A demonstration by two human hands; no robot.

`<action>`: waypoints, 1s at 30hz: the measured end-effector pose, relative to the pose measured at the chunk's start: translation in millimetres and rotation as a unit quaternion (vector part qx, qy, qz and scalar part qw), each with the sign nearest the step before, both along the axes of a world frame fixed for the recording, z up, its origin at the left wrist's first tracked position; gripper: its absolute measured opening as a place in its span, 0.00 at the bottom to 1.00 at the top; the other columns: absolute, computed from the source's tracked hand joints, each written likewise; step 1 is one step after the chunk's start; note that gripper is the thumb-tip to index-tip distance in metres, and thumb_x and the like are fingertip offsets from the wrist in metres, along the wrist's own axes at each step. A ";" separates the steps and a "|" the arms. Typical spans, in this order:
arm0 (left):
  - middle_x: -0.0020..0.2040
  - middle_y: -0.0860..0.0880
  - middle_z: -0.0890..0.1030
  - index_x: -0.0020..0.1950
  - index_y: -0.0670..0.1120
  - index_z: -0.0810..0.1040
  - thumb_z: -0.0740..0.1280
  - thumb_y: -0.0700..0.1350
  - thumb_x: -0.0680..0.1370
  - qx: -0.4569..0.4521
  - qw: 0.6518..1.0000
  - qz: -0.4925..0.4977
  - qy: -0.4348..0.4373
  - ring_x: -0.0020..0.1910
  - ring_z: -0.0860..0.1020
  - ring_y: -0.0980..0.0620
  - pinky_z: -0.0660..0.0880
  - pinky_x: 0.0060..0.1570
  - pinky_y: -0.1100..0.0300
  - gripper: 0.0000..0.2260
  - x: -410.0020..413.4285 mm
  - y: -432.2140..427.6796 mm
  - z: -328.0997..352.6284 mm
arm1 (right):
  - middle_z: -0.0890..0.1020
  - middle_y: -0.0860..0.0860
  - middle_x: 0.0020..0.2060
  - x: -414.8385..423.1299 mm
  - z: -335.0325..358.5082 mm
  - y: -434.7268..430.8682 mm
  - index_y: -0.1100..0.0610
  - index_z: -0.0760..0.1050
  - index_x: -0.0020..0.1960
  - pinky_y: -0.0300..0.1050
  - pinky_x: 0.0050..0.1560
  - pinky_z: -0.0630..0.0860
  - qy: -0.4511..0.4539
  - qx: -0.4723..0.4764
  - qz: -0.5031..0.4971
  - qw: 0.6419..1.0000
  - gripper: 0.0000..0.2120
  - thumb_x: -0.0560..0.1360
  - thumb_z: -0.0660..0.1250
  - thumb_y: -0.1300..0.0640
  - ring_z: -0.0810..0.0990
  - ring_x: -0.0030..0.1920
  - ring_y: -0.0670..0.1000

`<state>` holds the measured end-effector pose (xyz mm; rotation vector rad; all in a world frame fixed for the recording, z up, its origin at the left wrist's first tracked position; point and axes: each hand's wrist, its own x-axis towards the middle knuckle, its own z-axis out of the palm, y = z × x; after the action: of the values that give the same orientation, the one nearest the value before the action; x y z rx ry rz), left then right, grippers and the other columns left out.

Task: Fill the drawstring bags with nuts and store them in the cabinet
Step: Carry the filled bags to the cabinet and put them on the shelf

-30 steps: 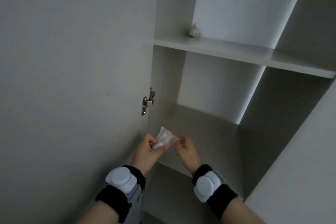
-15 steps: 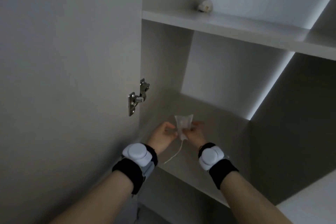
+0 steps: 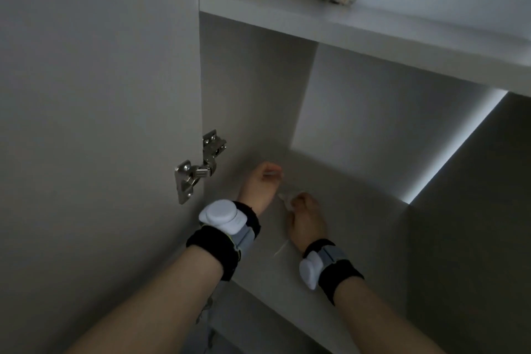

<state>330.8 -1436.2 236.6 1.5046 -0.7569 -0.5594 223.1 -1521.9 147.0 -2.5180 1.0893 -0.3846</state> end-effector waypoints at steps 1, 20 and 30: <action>0.39 0.52 0.74 0.50 0.41 0.71 0.59 0.25 0.76 -0.009 1.000 0.000 0.006 0.31 0.74 0.74 0.68 0.38 0.78 0.12 1.4 -1.9 0.5 | 0.71 0.64 0.63 4.5 4.1 -8.6 0.68 0.71 0.62 0.52 0.63 0.70 0.013 0.002 0.000 1.000 0.20 0.72 0.56 0.63 0.70 0.62 0.64; 0.38 0.53 0.75 0.38 0.49 0.71 0.61 0.26 0.75 -0.026 0.997 0.068 0.007 0.32 0.74 0.72 0.69 0.43 0.76 0.18 28.6 -6.6 6.2 | 0.55 0.58 0.75 101.5 30.4 -142.2 0.62 0.56 0.75 0.49 0.74 0.55 0.101 0.091 -0.030 0.990 0.32 0.77 0.60 0.48 0.56 0.75 0.58; 0.38 0.53 0.75 0.42 0.46 0.73 0.59 0.26 0.76 0.035 0.998 0.027 -0.050 0.31 0.74 0.72 0.69 0.41 0.77 0.15 21.9 4.2 17.5 | 0.61 0.64 0.71 72.2 41.5 -85.3 0.73 0.59 0.70 0.37 0.71 0.52 -0.086 0.098 0.011 0.991 0.41 0.68 0.51 0.43 0.61 0.73 0.62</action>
<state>352.7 -1432.1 254.2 1.6220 -0.7775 -0.4771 295.3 -1607.2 188.5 -2.2769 0.9807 -0.4543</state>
